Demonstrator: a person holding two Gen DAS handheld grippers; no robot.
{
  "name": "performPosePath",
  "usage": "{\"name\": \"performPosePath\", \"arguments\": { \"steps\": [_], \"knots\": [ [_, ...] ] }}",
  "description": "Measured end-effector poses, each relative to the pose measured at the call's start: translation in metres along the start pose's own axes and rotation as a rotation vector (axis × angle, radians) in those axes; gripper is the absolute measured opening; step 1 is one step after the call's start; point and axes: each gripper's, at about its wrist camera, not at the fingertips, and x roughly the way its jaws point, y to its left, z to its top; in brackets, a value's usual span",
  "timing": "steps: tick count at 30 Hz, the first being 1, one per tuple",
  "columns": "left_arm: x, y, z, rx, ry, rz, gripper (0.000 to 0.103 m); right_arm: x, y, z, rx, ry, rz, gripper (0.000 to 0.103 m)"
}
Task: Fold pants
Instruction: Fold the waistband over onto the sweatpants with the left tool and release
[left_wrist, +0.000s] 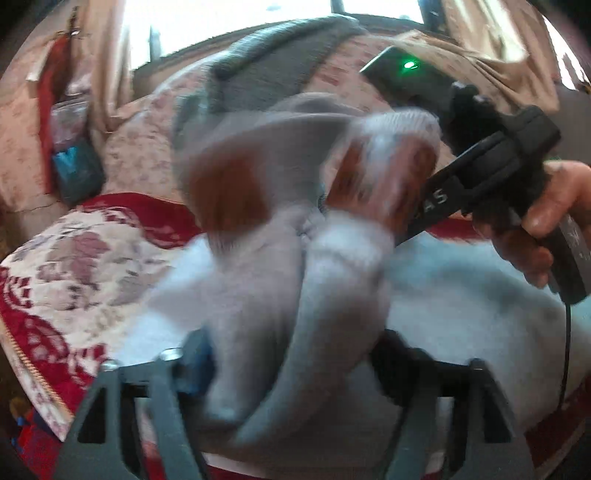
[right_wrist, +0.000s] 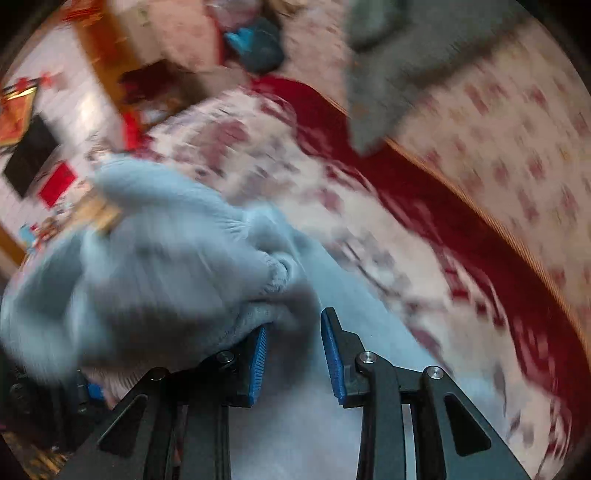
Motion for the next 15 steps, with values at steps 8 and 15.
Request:
{"name": "performPosePath", "arguments": {
  "steps": [8,15],
  "knots": [
    [-0.024,-0.016,-0.020,0.066,0.031,-0.123,0.081,-0.061,-0.040,-0.052,0.170,-0.053,-0.148,0.062],
    [-0.059,0.018,-0.005,0.050,-0.035,-0.114,0.089,-0.121,-0.019,-0.089,0.262,-0.217,-0.027,0.077]
  ]
}}
